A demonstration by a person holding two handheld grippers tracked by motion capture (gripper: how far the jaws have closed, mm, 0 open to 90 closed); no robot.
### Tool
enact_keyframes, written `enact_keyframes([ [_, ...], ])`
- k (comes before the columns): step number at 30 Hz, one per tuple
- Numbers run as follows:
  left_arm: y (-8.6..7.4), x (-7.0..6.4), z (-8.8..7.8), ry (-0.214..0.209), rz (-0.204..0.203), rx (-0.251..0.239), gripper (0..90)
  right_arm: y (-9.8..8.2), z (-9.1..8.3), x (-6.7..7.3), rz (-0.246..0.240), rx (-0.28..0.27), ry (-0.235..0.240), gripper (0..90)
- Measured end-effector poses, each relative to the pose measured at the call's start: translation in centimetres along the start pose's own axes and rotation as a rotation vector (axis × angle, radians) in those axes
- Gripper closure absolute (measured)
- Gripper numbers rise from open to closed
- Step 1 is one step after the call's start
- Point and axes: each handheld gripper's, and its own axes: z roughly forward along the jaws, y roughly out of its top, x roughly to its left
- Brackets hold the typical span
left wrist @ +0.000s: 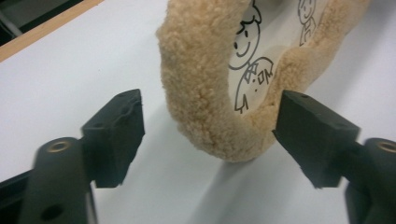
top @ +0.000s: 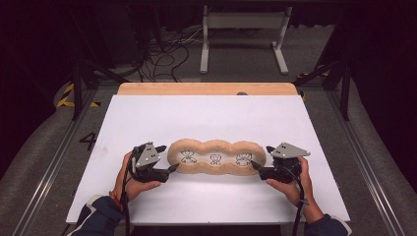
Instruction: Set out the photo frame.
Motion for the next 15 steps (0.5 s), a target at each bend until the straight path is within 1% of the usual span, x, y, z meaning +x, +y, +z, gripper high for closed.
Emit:
enact_keyframes([
  [2, -0.02, 0.02, -0.03, -0.001, -0.007, -0.006, 19.2, 0.00, -0.04, 0.00, 0.011, -0.005, 0.002, 17.9],
  [3, -0.02, 0.02, -0.07, 0.001, -0.006, -0.004, 19.0, -0.01, -0.07, -0.03, 0.019, -0.012, 0.008, 15.0],
  [4, -0.02, 0.02, -0.07, 0.001, -0.006, -0.004, 18.6, -0.01, -0.07, -0.03, 0.019, -0.012, 0.008, 15.0],
  [5, -0.03, 0.05, -0.11, -0.009, -0.006, -0.008, 18.6, 0.00, -0.11, -0.05, 0.029, -0.022, 0.017, 13.9],
  [7, -0.06, 0.11, -0.19, -0.021, -0.014, -0.018, 14.6, 0.04, -0.19, -0.05, 0.031, -0.027, 0.003, 11.0],
  [9, -0.06, 0.12, -0.22, -0.022, -0.015, -0.020, 11.7, 0.03, -0.21, -0.06, 0.028, -0.026, 0.009, 9.8],
  [11, -0.07, 0.13, -0.26, -0.023, -0.016, -0.022, 10.4, 0.00, -0.21, 0.00, 0.014, -0.015, 0.000, 9.6],
  [13, -0.07, 0.09, -0.25, -0.022, -0.006, -0.015, 8.8, -0.01, -0.25, -0.01, 0.008, -0.016, 0.003, 9.6],
  [15, -0.11, 0.06, -0.33, -0.030, -0.003, -0.013, 8.6, 0.02, -0.35, 0.00, 0.000, -0.012, 0.002, 9.6],
])
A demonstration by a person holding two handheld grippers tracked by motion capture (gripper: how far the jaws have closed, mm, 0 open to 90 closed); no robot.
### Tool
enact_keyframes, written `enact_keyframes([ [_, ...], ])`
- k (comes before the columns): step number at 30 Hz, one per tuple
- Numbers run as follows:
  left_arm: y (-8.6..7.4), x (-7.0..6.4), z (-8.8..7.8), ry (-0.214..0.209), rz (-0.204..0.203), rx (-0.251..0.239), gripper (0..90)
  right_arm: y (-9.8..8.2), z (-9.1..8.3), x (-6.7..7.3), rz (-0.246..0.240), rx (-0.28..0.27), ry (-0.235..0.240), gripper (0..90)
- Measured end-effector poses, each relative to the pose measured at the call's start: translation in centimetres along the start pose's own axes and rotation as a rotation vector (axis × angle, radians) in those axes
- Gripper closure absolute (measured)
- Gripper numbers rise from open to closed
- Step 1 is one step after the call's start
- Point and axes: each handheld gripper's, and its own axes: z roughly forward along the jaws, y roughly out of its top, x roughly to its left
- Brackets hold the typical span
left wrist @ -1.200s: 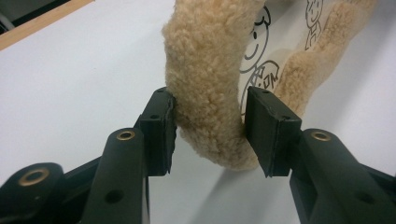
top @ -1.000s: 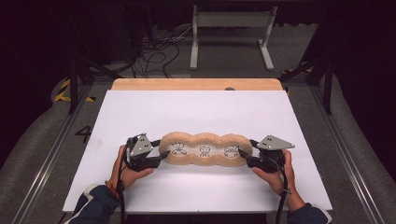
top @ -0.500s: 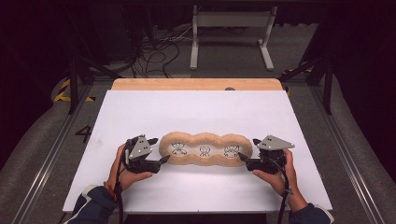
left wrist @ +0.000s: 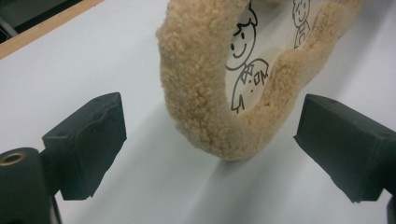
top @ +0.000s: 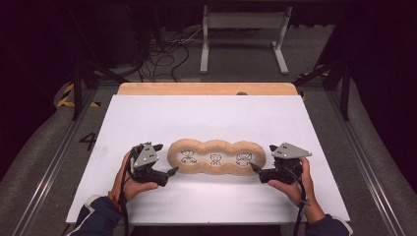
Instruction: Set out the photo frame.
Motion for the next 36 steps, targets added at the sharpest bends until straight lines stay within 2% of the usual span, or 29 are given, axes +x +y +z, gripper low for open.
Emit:
enact_keyframes([
  [10, -0.2, -0.1, -0.5, 0.006, 0.029, 0.011, 8.3, 0.2, -0.7, -0.1, -0.039, 0.009, -0.007, 10.9],
  [15, -0.6, 0.0, -1.2, 0.001, 0.023, 0.012, 8.5, 0.1, -1.1, -0.1, -0.052, 0.013, -0.022, 11.4],
  [20, -1.3, 0.3, -1.9, 0.015, 0.011, 0.016, 9.1, 0.1, -1.4, 0.0, -0.069, 0.015, -0.044, 11.7],
  [27, -2.2, 0.7, -2.9, 0.038, -0.004, 0.021, 9.1, 0.1, -1.4, 0.2, -0.080, 0.022, -0.046, 11.9],
  [36, -3.2, 0.6, -3.5, 0.052, 0.000, 0.042, 9.0, -1.0, -1.8, 0.2, -0.079, 0.046, -0.052, 11.9],
])
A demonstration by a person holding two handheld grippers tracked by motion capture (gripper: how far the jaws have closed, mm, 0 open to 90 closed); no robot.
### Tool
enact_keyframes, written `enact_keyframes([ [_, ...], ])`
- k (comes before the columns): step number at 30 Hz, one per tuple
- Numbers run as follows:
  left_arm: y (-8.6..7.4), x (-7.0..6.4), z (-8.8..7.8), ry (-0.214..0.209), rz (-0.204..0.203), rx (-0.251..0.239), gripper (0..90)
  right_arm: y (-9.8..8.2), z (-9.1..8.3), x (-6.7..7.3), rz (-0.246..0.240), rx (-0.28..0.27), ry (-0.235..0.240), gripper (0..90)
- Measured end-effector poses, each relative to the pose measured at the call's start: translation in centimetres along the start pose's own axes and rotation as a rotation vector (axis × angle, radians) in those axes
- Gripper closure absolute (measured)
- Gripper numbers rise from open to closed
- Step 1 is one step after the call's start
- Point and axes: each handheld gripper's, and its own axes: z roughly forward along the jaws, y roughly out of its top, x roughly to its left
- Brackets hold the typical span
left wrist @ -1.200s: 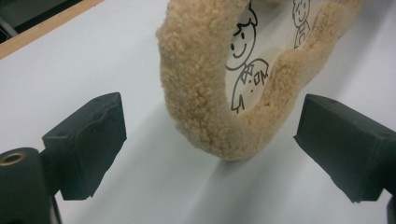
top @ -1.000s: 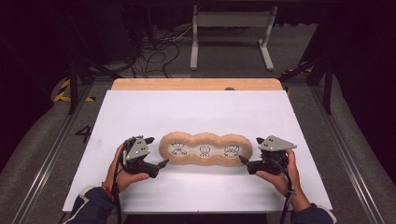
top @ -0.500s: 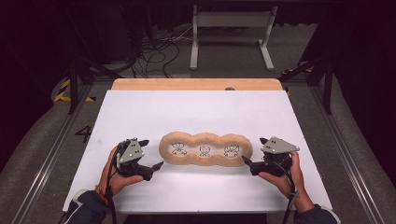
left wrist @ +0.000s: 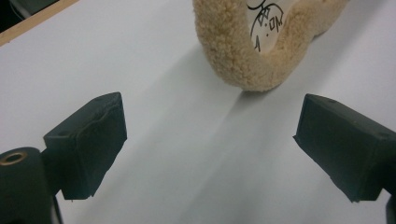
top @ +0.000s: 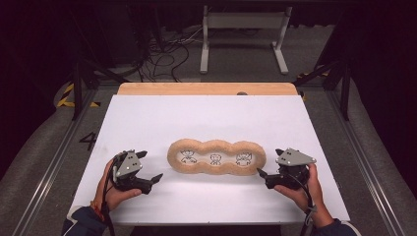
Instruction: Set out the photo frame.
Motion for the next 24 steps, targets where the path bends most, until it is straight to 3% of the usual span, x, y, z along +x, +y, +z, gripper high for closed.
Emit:
enact_keyframes([
  [24, -2.3, 0.6, -2.0, 0.032, -0.011, 0.016, 8.6, -1.4, -0.9, 0.5, -0.006, -0.001, 0.003, 11.9],
])
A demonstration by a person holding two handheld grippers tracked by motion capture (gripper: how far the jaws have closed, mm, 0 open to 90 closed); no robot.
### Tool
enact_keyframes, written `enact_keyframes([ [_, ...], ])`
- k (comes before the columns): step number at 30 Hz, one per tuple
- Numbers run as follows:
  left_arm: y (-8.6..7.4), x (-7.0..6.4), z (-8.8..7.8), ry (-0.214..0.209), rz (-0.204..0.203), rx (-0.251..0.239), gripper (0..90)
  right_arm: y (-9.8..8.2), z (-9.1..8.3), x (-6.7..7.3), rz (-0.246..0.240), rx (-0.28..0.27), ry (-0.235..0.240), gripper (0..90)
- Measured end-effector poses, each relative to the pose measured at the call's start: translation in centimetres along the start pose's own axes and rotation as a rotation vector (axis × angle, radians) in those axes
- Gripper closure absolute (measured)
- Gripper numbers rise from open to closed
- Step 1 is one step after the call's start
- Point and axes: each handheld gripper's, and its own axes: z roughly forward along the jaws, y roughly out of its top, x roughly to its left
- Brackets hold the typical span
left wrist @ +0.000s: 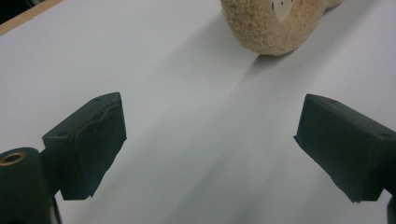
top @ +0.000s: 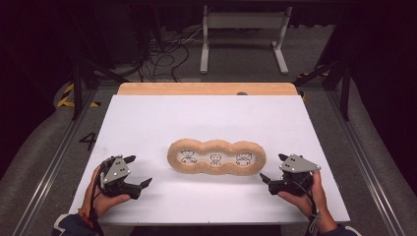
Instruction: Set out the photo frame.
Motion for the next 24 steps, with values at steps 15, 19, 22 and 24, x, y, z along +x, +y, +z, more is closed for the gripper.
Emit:
enact_keyframes([
  [15, -1.4, 0.4, -0.9, 0.018, -0.020, 0.008, 8.5, -1.9, -1.2, -0.6, 0.026, -0.010, -0.006, 12.2],
  [19, -1.6, 0.5, -1.4, 0.029, -0.047, -0.015, 8.5, -2.6, -1.8, -1.0, 0.046, -0.021, -0.017, 12.2],
  [22, -1.9, 0.5, -1.7, 0.041, -0.064, -0.028, 8.5, -3.2, -2.3, -1.3, 0.064, -0.025, -0.029, 12.2],
  [24, -2.0, 0.5, -1.9, 0.042, -0.069, -0.032, 8.5, -3.6, -2.6, -1.5, 0.078, -0.032, -0.043, 12.2],
])
